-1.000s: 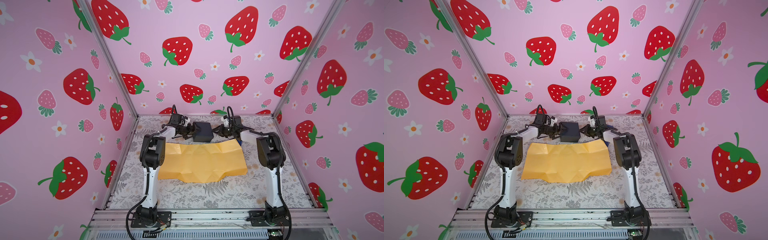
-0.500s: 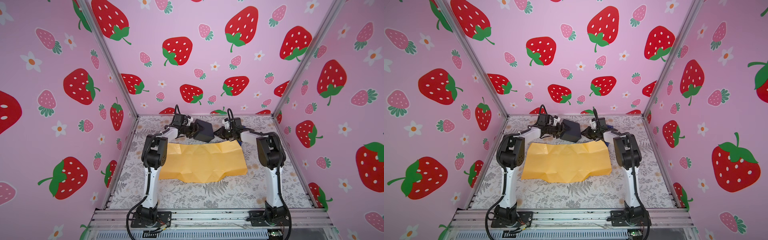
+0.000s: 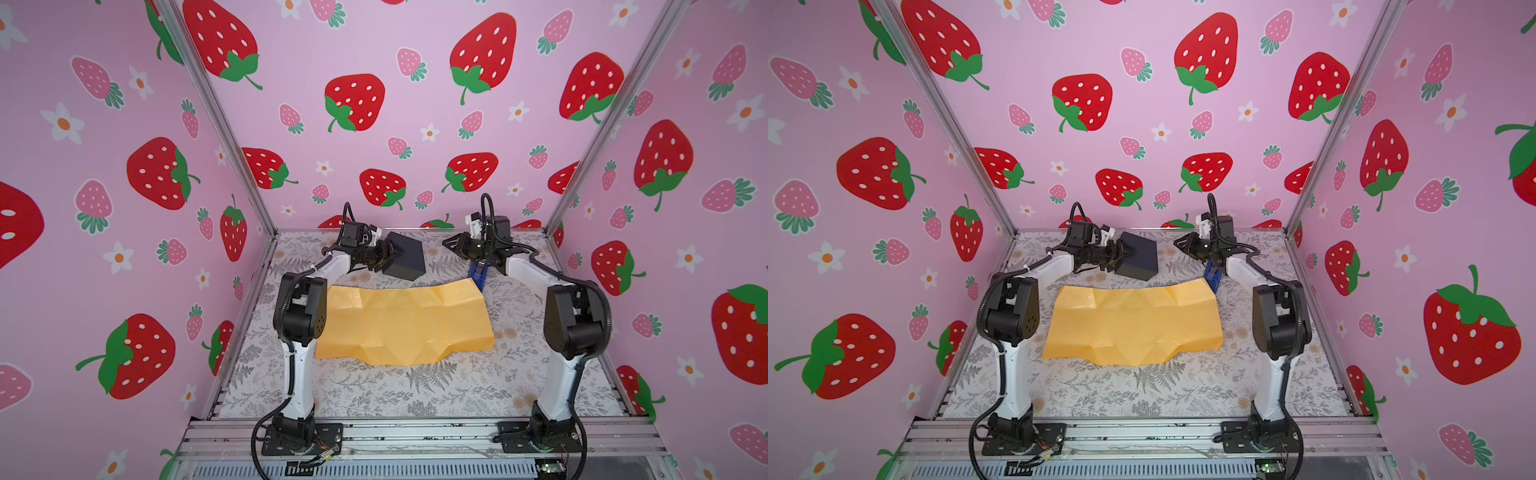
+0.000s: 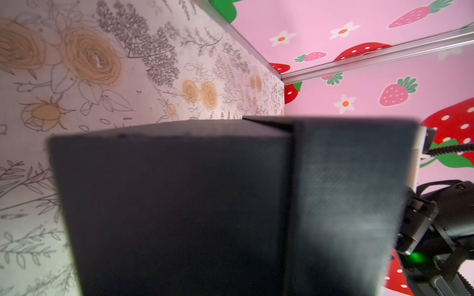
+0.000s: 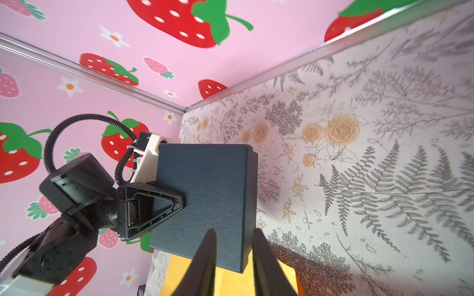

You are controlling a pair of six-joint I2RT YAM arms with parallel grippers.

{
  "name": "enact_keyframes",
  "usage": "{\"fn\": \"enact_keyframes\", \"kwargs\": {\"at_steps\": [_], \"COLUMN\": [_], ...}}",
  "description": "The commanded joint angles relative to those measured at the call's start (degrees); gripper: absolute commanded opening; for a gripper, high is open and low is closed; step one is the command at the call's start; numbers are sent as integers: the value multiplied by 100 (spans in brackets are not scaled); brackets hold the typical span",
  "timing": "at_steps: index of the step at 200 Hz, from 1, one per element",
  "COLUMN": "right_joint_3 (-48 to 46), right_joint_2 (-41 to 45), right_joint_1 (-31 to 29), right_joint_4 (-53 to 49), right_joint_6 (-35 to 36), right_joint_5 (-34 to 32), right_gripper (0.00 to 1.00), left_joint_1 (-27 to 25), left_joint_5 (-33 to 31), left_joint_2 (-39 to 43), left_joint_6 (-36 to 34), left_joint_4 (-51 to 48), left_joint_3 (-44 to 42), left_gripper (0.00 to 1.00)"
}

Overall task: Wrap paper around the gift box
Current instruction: 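Lift the grey box with both grippers and lower it onto the paper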

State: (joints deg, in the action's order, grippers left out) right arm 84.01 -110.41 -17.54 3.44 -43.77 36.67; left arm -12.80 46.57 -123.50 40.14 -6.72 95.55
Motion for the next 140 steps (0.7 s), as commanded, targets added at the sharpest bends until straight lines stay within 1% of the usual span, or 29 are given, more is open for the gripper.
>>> {"fn": "enact_keyframes", "kwargs": {"at_steps": [1,24,42,84,113,140], "right_joint_3": [-439,-946,-1412,-2399,-2970,-3335], "right_joint_2": [416,882,1287,2087,2551,2839], "right_joint_1": [38,40,40,35,31,30], "right_joint_4": [-229,-263,-265,-56,95,67], "right_joint_6": [174,245,272,145,59,111], "right_joint_5": [4,37,46,168,193,159], "right_gripper": [29,29,30,30,30,30], "left_joint_1": [-12,-44,-98,-445,-812,-1090], "left_joint_5": [7,-58,-116,-359,-703,-936], "left_joint_2": [702,1261,1768,2814,3285,3440], "left_joint_6": [130,269,379,685,888,1075], "left_joint_4": [33,155,334,1005,1278,1584], "left_joint_3": [-347,-1004,-1687,-3287,-4065,-4610], "left_gripper": [73,71,70,70,69,68]}}
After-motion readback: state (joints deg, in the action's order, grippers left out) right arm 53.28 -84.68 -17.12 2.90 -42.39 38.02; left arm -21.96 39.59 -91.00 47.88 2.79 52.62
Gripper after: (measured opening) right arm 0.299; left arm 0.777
